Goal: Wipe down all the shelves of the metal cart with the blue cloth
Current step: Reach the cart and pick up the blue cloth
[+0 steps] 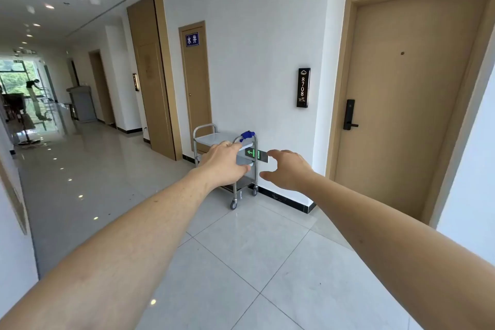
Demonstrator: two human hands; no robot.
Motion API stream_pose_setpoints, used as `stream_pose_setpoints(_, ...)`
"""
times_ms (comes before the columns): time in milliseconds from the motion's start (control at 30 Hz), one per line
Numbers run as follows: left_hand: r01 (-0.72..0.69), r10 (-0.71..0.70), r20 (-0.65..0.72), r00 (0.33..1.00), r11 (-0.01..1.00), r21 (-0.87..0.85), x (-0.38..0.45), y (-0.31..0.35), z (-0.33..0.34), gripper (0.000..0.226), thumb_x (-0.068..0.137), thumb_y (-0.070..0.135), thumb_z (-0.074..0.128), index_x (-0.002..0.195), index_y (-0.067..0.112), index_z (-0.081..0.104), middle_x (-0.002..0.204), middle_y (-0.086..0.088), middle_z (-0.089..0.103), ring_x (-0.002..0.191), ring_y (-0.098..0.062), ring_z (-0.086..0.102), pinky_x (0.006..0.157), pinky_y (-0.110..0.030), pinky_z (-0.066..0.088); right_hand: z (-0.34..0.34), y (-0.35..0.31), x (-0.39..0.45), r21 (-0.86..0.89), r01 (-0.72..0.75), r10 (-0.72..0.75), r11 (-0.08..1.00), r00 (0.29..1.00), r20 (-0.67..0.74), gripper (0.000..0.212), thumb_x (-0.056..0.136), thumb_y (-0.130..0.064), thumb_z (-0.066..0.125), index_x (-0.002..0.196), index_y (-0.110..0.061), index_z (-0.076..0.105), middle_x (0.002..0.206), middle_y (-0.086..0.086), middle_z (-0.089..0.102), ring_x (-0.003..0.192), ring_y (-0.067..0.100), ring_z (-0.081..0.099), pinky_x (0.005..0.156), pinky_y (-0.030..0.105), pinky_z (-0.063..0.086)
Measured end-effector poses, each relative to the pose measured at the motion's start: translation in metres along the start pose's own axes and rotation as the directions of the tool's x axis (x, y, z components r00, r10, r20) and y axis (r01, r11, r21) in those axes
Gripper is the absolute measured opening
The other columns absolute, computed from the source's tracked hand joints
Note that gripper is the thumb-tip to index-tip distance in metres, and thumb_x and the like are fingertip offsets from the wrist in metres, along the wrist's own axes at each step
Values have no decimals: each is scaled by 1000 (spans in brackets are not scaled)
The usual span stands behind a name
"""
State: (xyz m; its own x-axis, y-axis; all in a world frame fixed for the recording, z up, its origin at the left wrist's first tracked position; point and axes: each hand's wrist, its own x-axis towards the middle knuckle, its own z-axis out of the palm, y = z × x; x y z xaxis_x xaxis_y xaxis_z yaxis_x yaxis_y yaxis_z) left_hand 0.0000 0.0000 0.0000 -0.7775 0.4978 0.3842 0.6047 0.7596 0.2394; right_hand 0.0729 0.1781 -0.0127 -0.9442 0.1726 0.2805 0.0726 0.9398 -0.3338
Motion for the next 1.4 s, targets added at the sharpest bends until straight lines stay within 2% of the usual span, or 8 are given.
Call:
stream_pose_setpoints(267, 13, -13, 6, 1000, 1000, 11, 5, -27, -13, 72, 86, 54, 61, 147, 23, 37, 146, -3, 44, 133, -25, 40, 105, -48, 42, 8, -24, 17, -19, -19, 19, 1000, 1000, 8, 59, 89, -50, 63, 139, -23, 47, 127, 8, 57, 122, 34, 49, 94, 44, 46)
stream_pose_setpoints(667, -5, 5, 26, 1000, 1000, 12, 25, -78, -22, 71, 86, 54, 61, 146, 22, 38, 143, -3, 46, 131, -25, 42, 104, -48, 42, 33, -62, 52, -14, -45, 45, 999, 999, 7, 68, 90, -51, 64, 147, -22, 39, 139, 9, 53, 129, 34, 46, 101, 46, 44)
stream_pose_setpoints(867, -11, 10, 60, 998, 1000, 15, 37, -95, -17, 65, 87, 51, 60, 142, 23, 43, 135, -2, 49, 124, -24, 45, 95, -41, 46, 43, -69, 66, 32, -64, 64, 997, 998, -1, 64, 90, -51, 64, 143, -22, 43, 136, 9, 55, 127, 34, 47, 100, 47, 45)
stream_pose_setpoints(1100, -17, 16, 93, 996, 1000, 10, 65, -92, 8, 66, 86, 51, 61, 143, 24, 41, 142, -1, 47, 130, -24, 43, 102, -46, 44, 51, -42, 87, 44, -81, 81, 996, 997, 9, 63, 89, -50, 63, 144, -26, 43, 130, 9, 56, 124, 34, 49, 96, 43, 47)
stream_pose_setpoints(1300, -12, 9, 98, 995, 999, 29, 110, -72, 38, 67, 86, 52, 61, 143, 24, 41, 146, -1, 44, 133, -24, 41, 105, -47, 42, 52, 4, 121, 57, -79, 79, 995, 997, 2, 65, 89, -51, 64, 145, -25, 43, 135, 7, 55, 126, 32, 48, 91, 40, 44)
stream_pose_setpoints(1400, 9, -11, 75, 997, 1000, 26, 137, -60, 54, 68, 86, 52, 61, 144, 22, 41, 147, -3, 43, 135, -25, 39, 106, -45, 41, 50, 34, 144, 67, -63, 63, 996, 998, -1, 67, 89, -49, 65, 147, -27, 41, 137, 8, 55, 128, 32, 47, 95, 41, 44)
